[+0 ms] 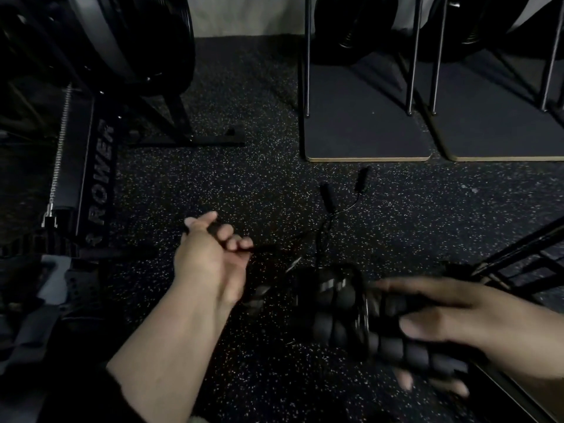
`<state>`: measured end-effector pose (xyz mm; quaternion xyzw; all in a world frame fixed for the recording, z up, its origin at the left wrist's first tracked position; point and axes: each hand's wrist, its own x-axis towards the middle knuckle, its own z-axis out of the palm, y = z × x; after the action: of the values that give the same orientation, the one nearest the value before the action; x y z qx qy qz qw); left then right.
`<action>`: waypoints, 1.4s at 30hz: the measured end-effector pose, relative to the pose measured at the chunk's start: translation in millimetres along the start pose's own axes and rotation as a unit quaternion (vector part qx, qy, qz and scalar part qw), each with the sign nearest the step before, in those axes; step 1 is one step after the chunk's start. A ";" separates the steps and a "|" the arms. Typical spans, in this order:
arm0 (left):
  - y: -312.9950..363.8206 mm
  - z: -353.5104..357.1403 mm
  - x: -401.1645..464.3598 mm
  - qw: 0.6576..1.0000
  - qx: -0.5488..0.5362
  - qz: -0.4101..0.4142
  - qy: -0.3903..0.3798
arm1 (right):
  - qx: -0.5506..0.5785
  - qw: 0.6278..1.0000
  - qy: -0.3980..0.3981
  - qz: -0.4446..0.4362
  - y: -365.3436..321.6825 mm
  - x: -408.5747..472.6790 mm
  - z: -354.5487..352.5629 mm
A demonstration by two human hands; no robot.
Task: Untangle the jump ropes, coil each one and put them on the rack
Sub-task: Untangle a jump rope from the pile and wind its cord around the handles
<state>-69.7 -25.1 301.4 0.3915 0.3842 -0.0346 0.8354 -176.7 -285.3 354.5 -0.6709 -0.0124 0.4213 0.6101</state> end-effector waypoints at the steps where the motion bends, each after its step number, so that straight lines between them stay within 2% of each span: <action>1: 6.4 1.3 1.0 1.000 -0.028 0.005 -0.006 | -0.045 0.999 -0.007 0.029 1.0 -0.4 0.1; 2: 11.1 1.9 0.1 0.999 -0.026 0.016 -0.015 | -0.096 0.994 0.023 0.054 2.9 2.7 1.9; 3: 12.5 2.1 0.0 0.999 0.026 0.017 -0.015 | -0.141 0.985 0.080 0.066 5.2 7.9 4.4; 5: 7.2 -0.3 -2.6 0.980 0.195 -0.029 -0.006 | -0.165 0.964 0.202 0.058 16.2 16.1 5.8; 7: -4.6 -0.6 -12.9 0.965 0.255 -0.054 0.009 | -0.080 0.951 0.295 0.034 20.1 25.4 9.0; 8: -9.6 -0.6 -18.6 0.961 0.274 -0.037 0.006 | -0.040 0.947 0.316 0.023 21.2 27.7 9.0; 9: -14.4 -2.1 -21.6 0.951 0.310 -0.012 -0.015 | -0.023 0.946 0.322 0.012 19.8 30.3 10.4; 11: -24.6 0.2 -27.4 0.906 0.403 0.005 -0.127 | -0.030 0.945 0.325 -0.007 21.7 37.3 14.0; 13: -35.6 2.4 -36.5 0.866 0.437 -0.062 -0.235 | -0.033 0.942 0.334 -0.008 22.8 43.7 18.2; 14: -41.0 2.9 -39.4 0.860 0.428 -0.088 -0.263 | -0.021 0.943 0.332 -0.012 24.0 46.4 19.3; 15: -46.1 2.5 -40.7 0.870 0.395 -0.106 -0.277 | -0.008 0.945 0.326 -0.017 23.3 48.2 21.7; 17: -52.4 4.3 -40.7 0.901 0.314 -0.125 -0.273 | 0.021 0.956 0.290 -0.035 19.6 49.5 26.7; 19: -53.8 6.8 -40.0 0.915 0.285 -0.115 -0.260 | 0.023 0.957 0.282 -0.057 17.6 49.2 29.1; 22: -53.8 7.1 -41.2 0.914 0.289 -0.096 -0.268 | -0.027 0.955 0.289 -0.069 15.9 51.5 28.1; 25: -58.7 3.5 -43.7 0.908 0.302 -0.112 -0.269 | -0.112 0.962 0.237 -0.077 14.8 53.1 30.1; 27: -62.1 1.2 -43.5 0.908 0.322 -0.107 -0.245 | -0.089 0.961 0.249 -0.079 14.7 55.8 32.3; 30: -59.3 -1.9 -39.4 0.881 0.392 -0.063 -0.258 | -0.007 0.942 0.333 -0.041 20.2 63.0 29.2; 34: -46.0 -7.7 -36.1 0.843 0.446 -0.039 -0.299 | -0.059 0.919 0.389 -0.024 24.5 72.2 25.0; 37: -35.7 -14.2 -27.9 0.819 0.497 -0.018 -0.287 | -0.024 0.858 0.507 -0.083 20.4 76.4 20.7; 38: -32.1 -15.8 -27.4 0.810 0.513 -0.020 -0.285 | -0.010 0.853 0.512 -0.094 18.2 78.5 19.4; 39: -29.5 -16.6 -27.3 0.809 0.510 -0.036 -0.290 | -0.016 0.866 0.492 -0.087 15.4 80.6 20.9; 42: -27.6 -18.0 -28.9 0.820 0.474 -0.098 -0.304 | -0.101 0.897 0.428 -0.038 8.8 89.3 33.6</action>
<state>-111.0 -39.0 296.2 0.6692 0.0829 -0.4114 0.6132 -143.1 -213.0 301.4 -0.8433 0.1818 0.0664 0.5013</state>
